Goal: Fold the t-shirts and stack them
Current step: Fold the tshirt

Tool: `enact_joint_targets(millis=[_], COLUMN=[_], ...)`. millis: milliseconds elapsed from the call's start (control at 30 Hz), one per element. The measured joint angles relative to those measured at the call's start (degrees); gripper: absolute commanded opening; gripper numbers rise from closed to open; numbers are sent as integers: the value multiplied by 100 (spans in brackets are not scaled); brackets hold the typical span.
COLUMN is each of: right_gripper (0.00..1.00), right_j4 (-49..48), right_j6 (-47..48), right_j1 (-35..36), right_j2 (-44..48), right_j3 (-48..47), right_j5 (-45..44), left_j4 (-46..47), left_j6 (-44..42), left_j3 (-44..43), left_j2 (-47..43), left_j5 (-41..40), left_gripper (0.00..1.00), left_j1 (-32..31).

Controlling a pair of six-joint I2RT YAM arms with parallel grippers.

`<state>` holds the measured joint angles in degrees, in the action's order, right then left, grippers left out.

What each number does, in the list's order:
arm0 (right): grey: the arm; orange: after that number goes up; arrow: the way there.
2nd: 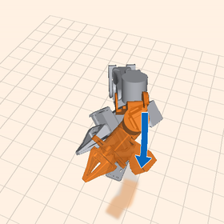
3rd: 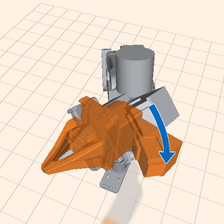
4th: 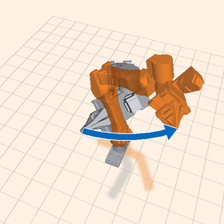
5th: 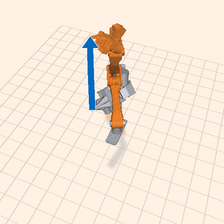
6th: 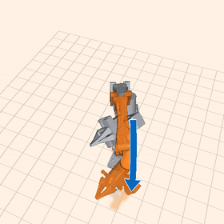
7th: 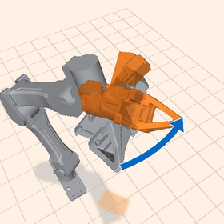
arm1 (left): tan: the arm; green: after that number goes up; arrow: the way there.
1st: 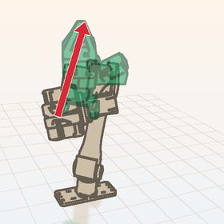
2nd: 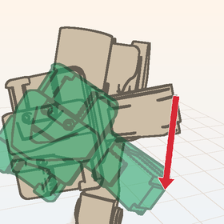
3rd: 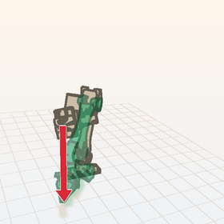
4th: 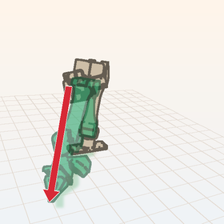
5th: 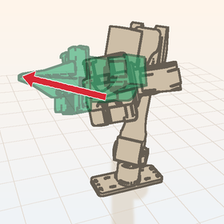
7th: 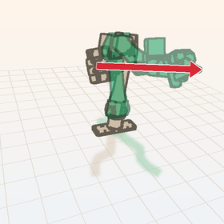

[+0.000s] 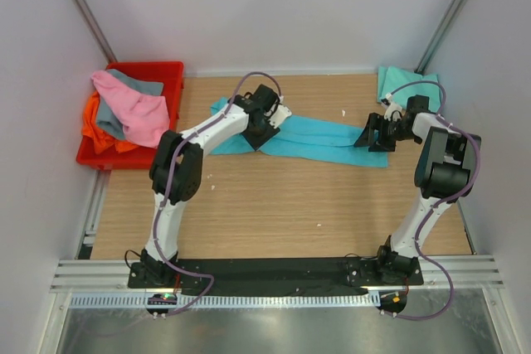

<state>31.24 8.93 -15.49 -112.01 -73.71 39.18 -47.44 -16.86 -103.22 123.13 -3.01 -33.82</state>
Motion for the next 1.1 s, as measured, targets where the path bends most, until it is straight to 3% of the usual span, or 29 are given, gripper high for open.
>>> enact_joint_targets(millis=[867, 1100], right_gripper=[75, 75], right_j4=[2, 2], right_j6=[0, 2], right_j1=[-39, -46], right_j2=[0, 0], right_j3=[0, 0], right_j5=[50, 59], left_j4=[52, 136], left_j6=[7, 11], left_j3=[-2, -7], left_j2=[275, 275], left_j5=[-310, -393], left_gripper=[36, 26], left_j1=[-48, -48])
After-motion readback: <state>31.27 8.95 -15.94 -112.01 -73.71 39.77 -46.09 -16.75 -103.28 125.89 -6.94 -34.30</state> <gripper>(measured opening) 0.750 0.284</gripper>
